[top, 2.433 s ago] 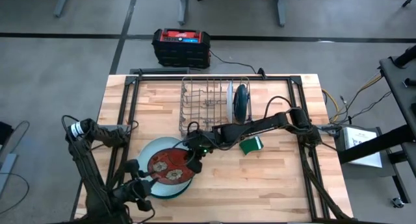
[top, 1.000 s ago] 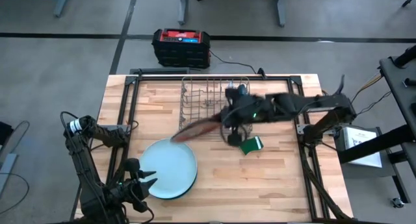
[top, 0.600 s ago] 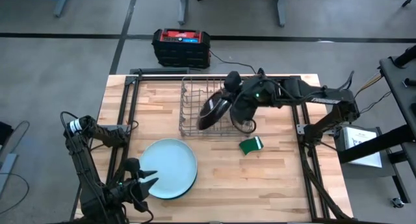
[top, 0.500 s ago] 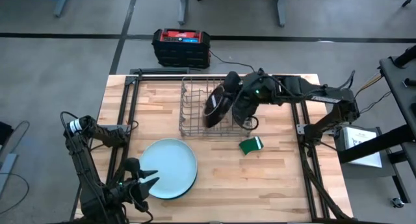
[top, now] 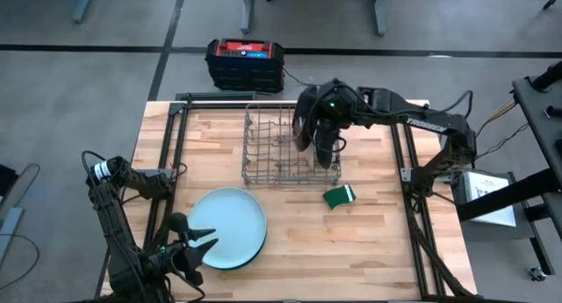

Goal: Sort dishes
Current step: Put the red plate into the dish rack

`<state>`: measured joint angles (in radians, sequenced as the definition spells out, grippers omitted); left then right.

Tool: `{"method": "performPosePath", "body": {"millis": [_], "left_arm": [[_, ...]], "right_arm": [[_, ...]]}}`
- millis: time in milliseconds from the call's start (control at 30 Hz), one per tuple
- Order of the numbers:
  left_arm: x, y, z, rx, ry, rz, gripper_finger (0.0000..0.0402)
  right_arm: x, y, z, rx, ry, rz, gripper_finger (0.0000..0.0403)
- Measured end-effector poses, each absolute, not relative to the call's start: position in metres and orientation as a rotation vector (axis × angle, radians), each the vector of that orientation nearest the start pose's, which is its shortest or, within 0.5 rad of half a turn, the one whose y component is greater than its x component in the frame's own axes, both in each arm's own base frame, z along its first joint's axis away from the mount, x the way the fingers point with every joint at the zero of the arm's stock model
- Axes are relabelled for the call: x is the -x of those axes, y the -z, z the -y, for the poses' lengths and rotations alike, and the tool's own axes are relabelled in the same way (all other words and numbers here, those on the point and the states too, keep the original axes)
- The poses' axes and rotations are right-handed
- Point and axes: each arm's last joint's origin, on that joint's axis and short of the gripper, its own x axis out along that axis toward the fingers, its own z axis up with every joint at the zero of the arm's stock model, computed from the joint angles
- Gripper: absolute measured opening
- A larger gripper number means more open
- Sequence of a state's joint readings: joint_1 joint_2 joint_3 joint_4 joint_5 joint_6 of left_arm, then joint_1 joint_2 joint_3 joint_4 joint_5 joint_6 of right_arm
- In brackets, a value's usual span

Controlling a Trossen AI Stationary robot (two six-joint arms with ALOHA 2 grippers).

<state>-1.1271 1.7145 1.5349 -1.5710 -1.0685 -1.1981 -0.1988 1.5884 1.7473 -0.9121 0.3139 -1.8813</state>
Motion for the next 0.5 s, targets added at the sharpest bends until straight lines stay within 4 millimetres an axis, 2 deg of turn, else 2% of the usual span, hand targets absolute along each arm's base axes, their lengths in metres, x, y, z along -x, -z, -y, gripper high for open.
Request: {"method": "performPosePath", "body": {"millis": [233, 500], "left_arm": [[-0.149, -0.299, 0.256, -0.372, -0.386, -0.62, 0.0116], [-0.149, -0.299, 0.256, -0.314, -0.404, -0.609, 0.0116]], "right_arm": [[-0.325, -0.392, 0.077, 1.88, -0.479, -0.998, 0.0012], [-0.327, -0.382, 0.076, 1.87, -0.568, -1.029, 0.0012]]}}
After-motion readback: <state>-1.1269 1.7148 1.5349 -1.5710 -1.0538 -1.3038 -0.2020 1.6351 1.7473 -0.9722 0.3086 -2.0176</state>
